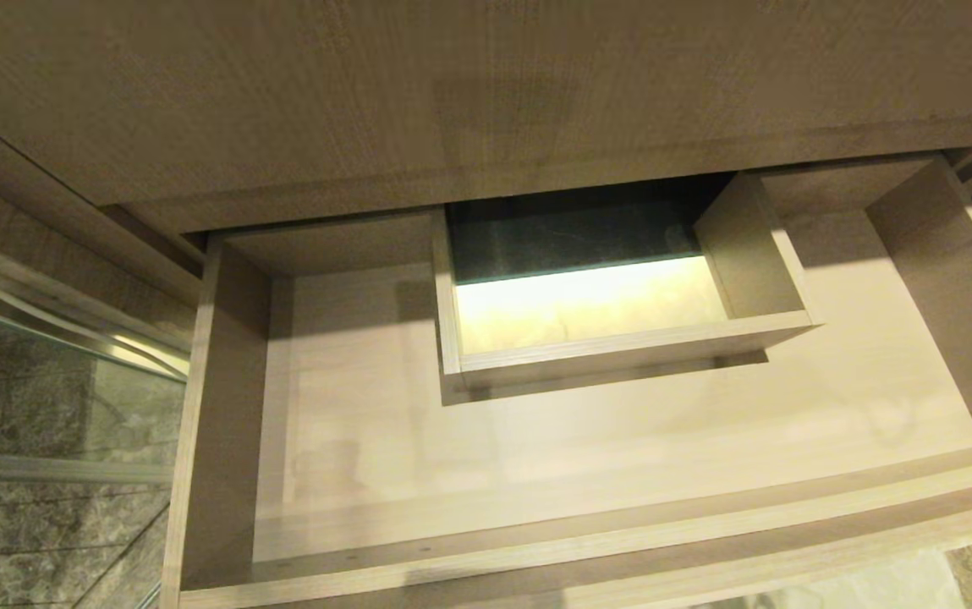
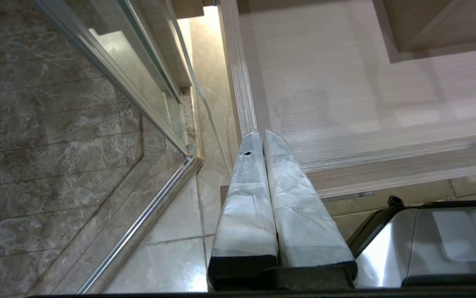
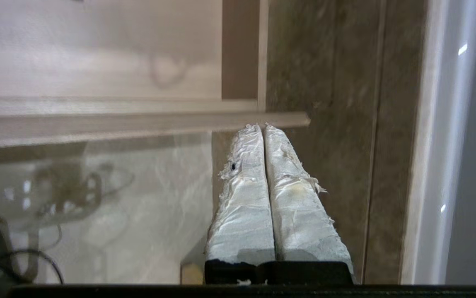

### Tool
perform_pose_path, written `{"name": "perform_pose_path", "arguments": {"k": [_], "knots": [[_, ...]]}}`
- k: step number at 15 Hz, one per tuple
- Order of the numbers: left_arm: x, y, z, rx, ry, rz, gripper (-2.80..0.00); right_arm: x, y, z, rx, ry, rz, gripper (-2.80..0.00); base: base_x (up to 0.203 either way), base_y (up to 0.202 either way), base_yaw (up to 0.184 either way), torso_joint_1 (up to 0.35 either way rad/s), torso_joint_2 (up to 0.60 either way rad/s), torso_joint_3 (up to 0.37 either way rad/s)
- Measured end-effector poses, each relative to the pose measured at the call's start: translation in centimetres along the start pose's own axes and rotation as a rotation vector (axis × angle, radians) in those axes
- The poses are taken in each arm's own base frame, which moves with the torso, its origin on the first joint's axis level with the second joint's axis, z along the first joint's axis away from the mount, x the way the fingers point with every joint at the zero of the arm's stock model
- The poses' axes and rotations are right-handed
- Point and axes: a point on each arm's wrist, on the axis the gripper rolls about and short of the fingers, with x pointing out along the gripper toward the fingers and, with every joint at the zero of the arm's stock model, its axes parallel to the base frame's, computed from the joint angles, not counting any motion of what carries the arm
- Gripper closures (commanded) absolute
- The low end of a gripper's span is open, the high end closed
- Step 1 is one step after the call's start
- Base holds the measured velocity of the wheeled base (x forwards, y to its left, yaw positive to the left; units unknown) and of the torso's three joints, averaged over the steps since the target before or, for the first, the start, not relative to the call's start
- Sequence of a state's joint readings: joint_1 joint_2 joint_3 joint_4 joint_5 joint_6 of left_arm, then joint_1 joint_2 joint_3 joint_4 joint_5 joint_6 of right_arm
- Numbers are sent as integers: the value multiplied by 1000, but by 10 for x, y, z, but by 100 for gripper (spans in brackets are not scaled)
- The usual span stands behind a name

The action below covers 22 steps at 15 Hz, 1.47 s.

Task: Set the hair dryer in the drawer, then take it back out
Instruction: Close the drawer

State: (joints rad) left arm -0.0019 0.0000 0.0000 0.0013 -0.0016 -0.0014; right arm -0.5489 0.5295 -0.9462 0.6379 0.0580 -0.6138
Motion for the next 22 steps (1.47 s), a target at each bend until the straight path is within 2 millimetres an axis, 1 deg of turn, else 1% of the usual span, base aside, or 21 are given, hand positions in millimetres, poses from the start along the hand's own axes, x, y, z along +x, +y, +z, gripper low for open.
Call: {"name": "perform_pose_path", "arguments": {"k": [1, 4, 6, 7, 9, 11, 13, 15, 19, 22], "knots": [[0, 0, 0, 0, 1, 0, 0, 14, -1, -1, 3, 71, 9, 0, 0, 0, 0, 7, 12, 42], [0, 0, 0, 0, 0, 0, 0, 71, -5, -9, -3, 391, 11, 0, 0, 0, 0, 12, 8, 41], [0, 0, 0, 0, 0, 0, 0, 109, -5, -21, -24, 621, 47, 0, 0, 0, 0, 11, 14, 41], [0, 0, 0, 0, 0, 0, 0, 124, -4, -27, -34, 712, 80, 0, 0, 0, 0, 6, 36, 41], [0, 0, 0, 0, 0, 0, 0, 147, 0, -38, -53, 857, 164, 0, 0, 0, 0, 4, 5, 18], [0, 0, 0, 0, 1, 0, 0, 163, 3, -47, -64, 948, 231, 0, 0, 0, 0, 0, 0, 0], [0, 0, 0, 0, 1, 0, 0, 177, 5, -50, -54, 963, 284, 0, 0, 0, 0, 0, 0, 0], [0, 0, 0, 1, 0, 0, 0, 193, 4, -50, -37, 912, 311, 0, 0, 0, 0, 0, 0, 0], [0, 0, 0, 1, 1, 0, 0, 223, -2, -44, -48, 779, 266, 0, 0, 0, 0, 0, 0, 0], [0, 0, 0, 0, 1, 0, 0, 237, -8, -38, -33, 697, 247, 0, 0, 0, 0, 0, 0, 0]]}}
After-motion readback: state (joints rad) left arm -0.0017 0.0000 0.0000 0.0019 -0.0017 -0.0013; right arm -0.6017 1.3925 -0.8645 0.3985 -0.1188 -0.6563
